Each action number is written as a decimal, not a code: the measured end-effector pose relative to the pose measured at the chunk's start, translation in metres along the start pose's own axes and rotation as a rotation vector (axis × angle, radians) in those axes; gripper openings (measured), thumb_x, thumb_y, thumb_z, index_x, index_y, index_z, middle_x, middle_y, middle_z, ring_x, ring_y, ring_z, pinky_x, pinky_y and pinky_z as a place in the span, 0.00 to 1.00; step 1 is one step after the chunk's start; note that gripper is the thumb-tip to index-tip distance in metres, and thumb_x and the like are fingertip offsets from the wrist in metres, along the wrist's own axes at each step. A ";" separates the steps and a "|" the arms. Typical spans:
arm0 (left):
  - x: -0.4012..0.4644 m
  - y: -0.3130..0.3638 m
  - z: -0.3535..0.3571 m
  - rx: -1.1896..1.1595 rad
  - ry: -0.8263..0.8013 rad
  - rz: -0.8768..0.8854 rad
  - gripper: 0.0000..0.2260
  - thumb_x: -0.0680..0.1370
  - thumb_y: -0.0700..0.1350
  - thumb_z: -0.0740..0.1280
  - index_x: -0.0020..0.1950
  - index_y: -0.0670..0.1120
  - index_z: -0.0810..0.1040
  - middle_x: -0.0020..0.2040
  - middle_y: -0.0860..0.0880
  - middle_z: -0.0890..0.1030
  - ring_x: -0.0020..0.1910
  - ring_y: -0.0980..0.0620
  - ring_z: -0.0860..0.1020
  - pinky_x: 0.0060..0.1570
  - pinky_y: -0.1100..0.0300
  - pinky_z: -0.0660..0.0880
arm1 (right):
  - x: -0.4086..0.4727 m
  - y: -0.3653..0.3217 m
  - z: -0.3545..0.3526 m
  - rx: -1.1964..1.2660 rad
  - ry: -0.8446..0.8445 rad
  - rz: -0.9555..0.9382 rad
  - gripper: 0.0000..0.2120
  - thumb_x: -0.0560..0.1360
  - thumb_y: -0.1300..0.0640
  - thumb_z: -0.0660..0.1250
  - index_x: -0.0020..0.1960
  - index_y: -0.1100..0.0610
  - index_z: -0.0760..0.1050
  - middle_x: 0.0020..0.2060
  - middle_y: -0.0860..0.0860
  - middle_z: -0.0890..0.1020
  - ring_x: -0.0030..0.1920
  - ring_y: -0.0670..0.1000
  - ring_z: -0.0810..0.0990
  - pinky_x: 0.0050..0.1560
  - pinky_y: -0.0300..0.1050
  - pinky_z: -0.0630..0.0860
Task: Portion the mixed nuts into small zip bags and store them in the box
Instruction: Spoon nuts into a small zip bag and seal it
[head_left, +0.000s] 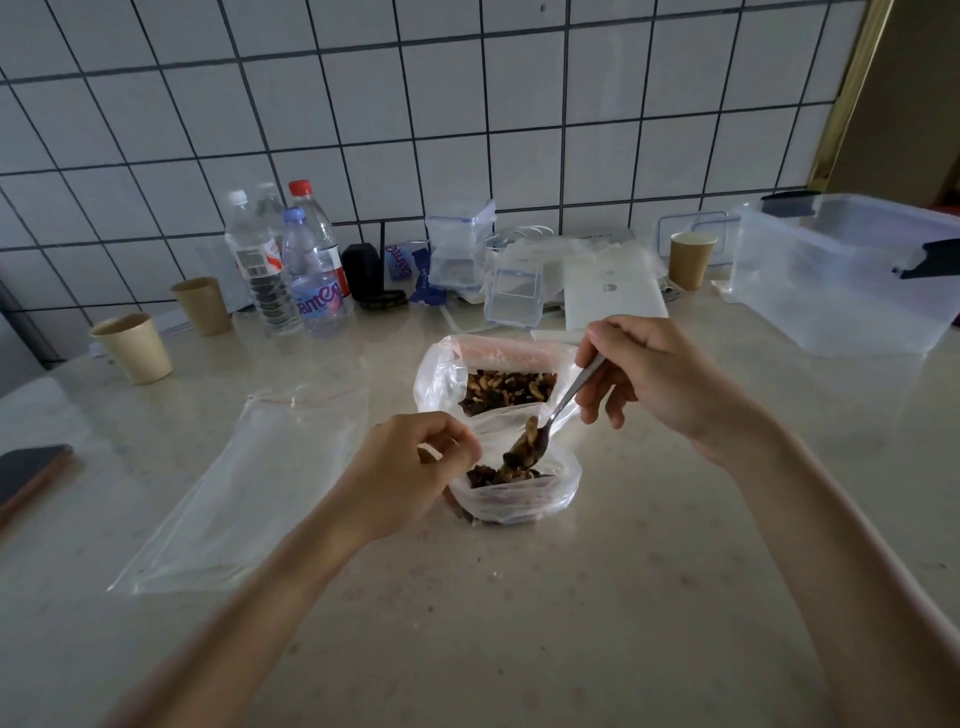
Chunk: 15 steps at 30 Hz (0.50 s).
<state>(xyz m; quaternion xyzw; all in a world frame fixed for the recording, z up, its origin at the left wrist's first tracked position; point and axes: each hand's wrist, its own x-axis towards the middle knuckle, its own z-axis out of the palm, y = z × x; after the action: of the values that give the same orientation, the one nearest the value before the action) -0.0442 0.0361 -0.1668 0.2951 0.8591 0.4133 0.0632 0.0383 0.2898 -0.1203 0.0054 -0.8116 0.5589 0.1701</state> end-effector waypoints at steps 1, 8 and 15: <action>0.000 0.000 0.000 -0.053 -0.004 0.002 0.05 0.81 0.52 0.71 0.46 0.57 0.85 0.45 0.59 0.86 0.31 0.61 0.80 0.30 0.68 0.73 | -0.001 0.000 0.000 -0.058 -0.013 -0.032 0.17 0.87 0.55 0.56 0.45 0.61 0.76 0.32 0.58 0.85 0.34 0.59 0.85 0.30 0.48 0.75; -0.002 -0.004 0.002 -0.333 -0.056 -0.045 0.05 0.81 0.48 0.72 0.47 0.57 0.86 0.47 0.54 0.86 0.35 0.57 0.80 0.32 0.62 0.76 | -0.010 -0.013 0.007 -0.338 0.006 -0.358 0.15 0.86 0.53 0.56 0.42 0.51 0.73 0.31 0.52 0.80 0.31 0.52 0.81 0.31 0.38 0.72; -0.001 -0.011 0.002 -0.343 -0.043 -0.021 0.04 0.81 0.48 0.72 0.48 0.56 0.87 0.45 0.55 0.85 0.37 0.59 0.79 0.29 0.63 0.75 | -0.014 -0.014 0.018 -0.563 0.029 -0.478 0.15 0.87 0.51 0.55 0.43 0.50 0.69 0.27 0.47 0.73 0.27 0.55 0.74 0.30 0.58 0.73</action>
<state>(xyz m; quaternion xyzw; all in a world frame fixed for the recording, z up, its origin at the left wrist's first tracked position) -0.0481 0.0318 -0.1767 0.2798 0.7774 0.5469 0.1352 0.0493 0.2659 -0.1171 0.1400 -0.9069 0.2583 0.3021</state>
